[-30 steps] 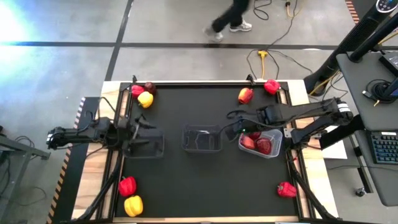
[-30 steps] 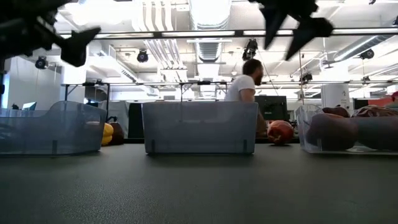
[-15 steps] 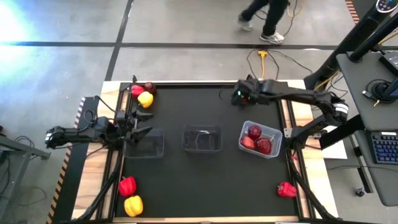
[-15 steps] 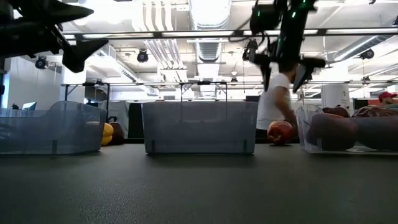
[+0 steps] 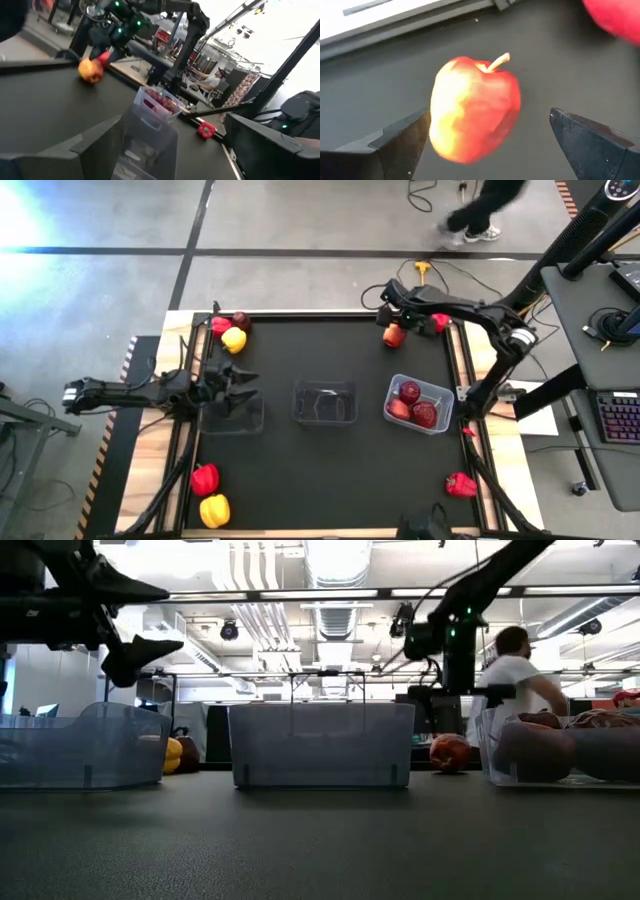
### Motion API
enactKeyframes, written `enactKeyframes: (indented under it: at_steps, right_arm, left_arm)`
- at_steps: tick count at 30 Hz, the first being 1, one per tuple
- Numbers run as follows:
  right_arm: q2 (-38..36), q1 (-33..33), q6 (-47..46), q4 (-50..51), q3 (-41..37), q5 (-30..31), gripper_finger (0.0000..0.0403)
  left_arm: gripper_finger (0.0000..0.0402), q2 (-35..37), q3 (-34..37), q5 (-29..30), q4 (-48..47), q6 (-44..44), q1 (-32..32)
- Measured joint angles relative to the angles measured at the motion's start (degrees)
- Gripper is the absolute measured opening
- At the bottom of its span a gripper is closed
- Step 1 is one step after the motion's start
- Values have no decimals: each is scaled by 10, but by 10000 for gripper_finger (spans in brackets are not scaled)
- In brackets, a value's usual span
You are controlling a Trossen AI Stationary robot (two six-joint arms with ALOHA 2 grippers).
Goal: Sort produce into baskets
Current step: Put the red apple into the transparent bin
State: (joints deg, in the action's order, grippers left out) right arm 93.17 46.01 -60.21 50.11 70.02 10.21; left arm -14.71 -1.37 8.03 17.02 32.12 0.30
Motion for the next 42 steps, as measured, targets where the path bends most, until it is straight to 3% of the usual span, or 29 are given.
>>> enactKeyframes:
  at_steps: [15,20,25,28,32,34,38,42]
  right_arm:
    - [77,20,-77,-87,1,-61,390]
    - [66,19,-13,-112,1,-57,341]
    - [10,-5,116,-113,1,-68,338]
    - [-59,-59,205,-46,1,-69,338]
    - [-157,-177,236,115,1,-30,338]
    - [-201,-251,205,207,1,9,338]
    - [-268,-405,46,383,1,45,339]
    - [-329,-513,-66,372,-34,40,340]
  left_arm:
    - [326,-46,0,0,1,18,0]
    - [327,-59,0,0,1,10,0]
    - [327,-73,0,5,1,8,0]
    - [327,-79,0,5,1,9,0]
    - [326,-84,0,5,1,11,0]
    - [327,-86,-2,5,0,12,0]
    - [327,-90,-8,5,3,12,0]
    - [327,-90,-8,6,33,12,0]
